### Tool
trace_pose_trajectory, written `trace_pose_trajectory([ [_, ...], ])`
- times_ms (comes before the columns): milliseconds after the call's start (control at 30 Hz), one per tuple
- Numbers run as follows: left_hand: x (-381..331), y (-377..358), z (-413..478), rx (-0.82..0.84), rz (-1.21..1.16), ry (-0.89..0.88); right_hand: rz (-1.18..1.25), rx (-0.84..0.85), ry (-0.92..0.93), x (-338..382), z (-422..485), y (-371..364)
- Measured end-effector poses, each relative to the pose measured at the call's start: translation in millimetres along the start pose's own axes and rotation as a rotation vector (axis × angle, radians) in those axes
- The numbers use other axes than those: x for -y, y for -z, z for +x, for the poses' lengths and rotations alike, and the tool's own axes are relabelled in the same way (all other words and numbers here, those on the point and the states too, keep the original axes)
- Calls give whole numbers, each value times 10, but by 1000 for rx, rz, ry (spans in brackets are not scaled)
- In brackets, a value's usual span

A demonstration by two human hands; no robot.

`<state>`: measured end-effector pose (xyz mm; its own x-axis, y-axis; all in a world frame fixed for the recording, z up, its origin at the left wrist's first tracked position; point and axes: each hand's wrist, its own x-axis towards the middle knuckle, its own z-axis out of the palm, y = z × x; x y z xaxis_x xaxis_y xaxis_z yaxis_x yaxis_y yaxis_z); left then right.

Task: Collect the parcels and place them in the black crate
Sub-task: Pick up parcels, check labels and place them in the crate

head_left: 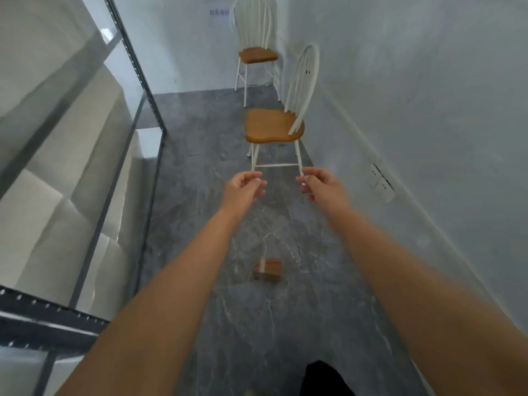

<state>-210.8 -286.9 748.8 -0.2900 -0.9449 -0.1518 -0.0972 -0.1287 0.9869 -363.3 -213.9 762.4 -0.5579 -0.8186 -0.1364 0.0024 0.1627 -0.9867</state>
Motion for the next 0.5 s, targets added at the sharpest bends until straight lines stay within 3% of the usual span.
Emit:
trace_pose_trajectory([
  [367,703,-27,1819,-200,82,285,-194,195,-184,-833,2119,-481],
  [500,1186,-24,2353,-199,131,376,-277,211,-242,-1366,2652,-677],
])
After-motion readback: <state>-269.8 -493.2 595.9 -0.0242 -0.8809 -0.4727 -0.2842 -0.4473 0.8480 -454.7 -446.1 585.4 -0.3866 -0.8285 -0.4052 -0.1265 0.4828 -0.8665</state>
